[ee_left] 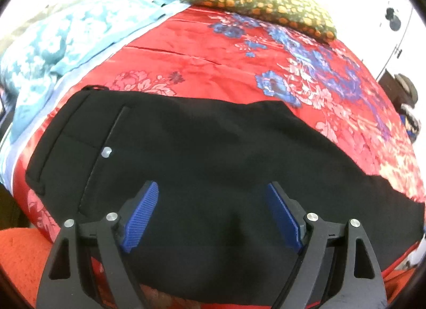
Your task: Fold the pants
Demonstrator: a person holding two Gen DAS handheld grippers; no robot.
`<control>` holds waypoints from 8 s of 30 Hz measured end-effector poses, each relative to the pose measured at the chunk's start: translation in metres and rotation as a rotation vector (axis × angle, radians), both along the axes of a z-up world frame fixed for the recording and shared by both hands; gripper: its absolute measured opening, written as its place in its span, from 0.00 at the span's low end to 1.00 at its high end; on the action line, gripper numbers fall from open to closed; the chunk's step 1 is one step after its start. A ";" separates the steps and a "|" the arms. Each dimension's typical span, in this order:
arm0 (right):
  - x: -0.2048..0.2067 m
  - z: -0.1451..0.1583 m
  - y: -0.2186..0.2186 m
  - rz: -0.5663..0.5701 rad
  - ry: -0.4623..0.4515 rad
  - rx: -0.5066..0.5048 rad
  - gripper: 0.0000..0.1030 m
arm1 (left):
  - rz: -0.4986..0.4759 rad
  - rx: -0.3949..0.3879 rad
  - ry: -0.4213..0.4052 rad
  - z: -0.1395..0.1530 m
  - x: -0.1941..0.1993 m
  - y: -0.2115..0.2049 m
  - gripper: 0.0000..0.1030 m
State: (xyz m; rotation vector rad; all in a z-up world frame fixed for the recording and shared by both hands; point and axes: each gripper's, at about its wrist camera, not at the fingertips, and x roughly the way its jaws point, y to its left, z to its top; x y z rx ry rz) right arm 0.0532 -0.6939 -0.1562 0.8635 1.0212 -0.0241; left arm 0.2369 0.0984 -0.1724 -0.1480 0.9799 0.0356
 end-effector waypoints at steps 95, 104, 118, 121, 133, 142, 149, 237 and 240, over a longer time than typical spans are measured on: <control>0.145 -0.022 0.459 0.611 -0.003 -0.676 1.00 | -0.434 -0.068 0.107 -0.025 -0.028 -0.101 0.87; 0.085 0.030 0.462 0.503 -0.138 -0.723 1.00 | -0.348 -0.109 0.102 -0.010 -0.027 -0.083 0.87; 0.083 -0.026 0.467 0.543 -0.061 -0.710 1.00 | -0.305 -0.039 0.161 -0.030 -0.024 -0.081 0.93; 0.080 -0.028 0.467 0.533 -0.080 -0.714 1.00 | -0.310 -0.027 0.157 -0.031 -0.025 -0.082 0.95; 0.078 -0.028 0.467 0.529 -0.095 -0.721 1.00 | -0.331 -0.021 0.170 -0.032 -0.023 -0.082 0.99; 0.077 -0.028 0.466 0.522 -0.099 -0.718 1.00 | -0.114 -0.028 0.090 0.010 0.002 0.004 0.98; 0.078 -0.029 0.467 0.515 -0.098 -0.723 1.00 | -0.182 0.036 0.158 -0.036 0.082 0.041 1.00; 0.010 0.035 0.246 -0.226 -0.313 -0.126 1.00 | -0.438 -0.396 0.324 0.036 0.002 -0.311 0.59; 0.000 0.031 0.232 -0.292 -0.340 -0.055 1.00 | -0.508 -0.516 0.262 0.070 -0.002 -0.289 0.74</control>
